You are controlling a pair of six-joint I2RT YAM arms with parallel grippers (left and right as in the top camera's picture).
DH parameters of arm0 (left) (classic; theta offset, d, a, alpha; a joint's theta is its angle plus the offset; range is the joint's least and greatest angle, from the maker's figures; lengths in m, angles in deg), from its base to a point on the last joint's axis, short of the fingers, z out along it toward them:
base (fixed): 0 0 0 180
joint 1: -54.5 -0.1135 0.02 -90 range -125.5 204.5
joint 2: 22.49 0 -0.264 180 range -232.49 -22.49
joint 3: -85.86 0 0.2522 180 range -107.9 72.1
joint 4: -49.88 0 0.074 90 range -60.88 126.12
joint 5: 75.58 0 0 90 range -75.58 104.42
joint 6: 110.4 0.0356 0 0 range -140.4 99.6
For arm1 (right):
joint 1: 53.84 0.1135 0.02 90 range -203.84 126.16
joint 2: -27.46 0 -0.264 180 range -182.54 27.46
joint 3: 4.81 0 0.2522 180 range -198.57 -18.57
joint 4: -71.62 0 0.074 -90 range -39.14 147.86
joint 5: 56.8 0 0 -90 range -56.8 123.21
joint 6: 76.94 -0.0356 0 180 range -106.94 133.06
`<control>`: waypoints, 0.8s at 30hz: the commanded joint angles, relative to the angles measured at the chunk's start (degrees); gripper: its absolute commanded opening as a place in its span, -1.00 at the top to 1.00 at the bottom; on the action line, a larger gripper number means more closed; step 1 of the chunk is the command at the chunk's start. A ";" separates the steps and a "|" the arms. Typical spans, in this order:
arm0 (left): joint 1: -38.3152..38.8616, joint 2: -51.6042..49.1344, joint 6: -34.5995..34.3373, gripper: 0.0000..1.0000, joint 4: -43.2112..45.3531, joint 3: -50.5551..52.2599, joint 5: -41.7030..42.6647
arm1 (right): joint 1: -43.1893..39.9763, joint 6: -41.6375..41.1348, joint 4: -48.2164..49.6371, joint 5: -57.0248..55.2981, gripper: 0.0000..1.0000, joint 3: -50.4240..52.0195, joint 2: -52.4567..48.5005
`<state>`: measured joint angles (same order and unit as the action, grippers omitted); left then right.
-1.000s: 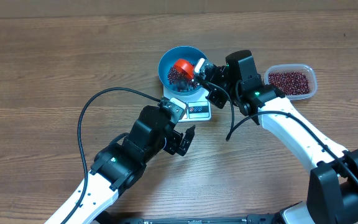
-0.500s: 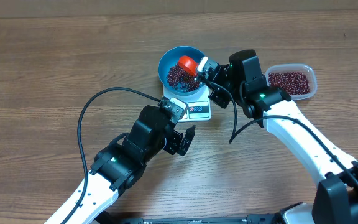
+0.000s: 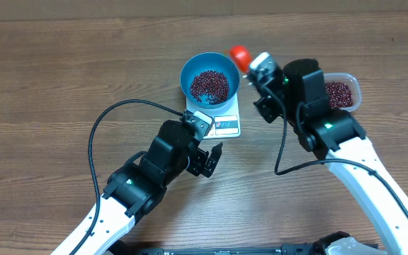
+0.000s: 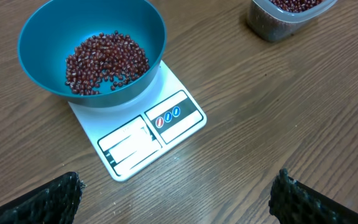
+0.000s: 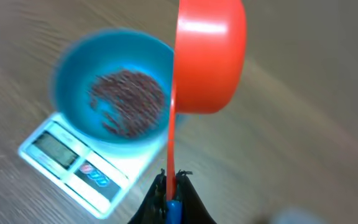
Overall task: Scoop item into bowl and weigh 150g on scale
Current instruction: 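Move the empty scoop with the right gripper back to the bean container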
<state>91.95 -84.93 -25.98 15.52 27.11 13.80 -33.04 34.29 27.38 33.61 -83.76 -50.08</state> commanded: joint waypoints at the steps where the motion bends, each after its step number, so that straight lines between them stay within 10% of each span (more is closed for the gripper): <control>1: -0.31 -0.04 0.48 -0.99 0.11 -1.38 0.04 | -2.80 -15.28 -3.72 -11.72 0.93 -1.33 1.36; 7: -0.31 -0.04 0.48 -0.99 0.11 -1.38 0.04 | -11.02 -29.92 -12.68 -15.17 0.93 -1.29 1.36; 24: -0.31 -0.04 0.46 -0.99 0.13 -1.38 0.07 | -25.11 -30.16 -15.69 -10.14 0.93 5.42 0.90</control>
<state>91.95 -84.93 -25.98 15.52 27.11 13.80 -58.05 4.89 11.12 20.45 -79.13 -49.84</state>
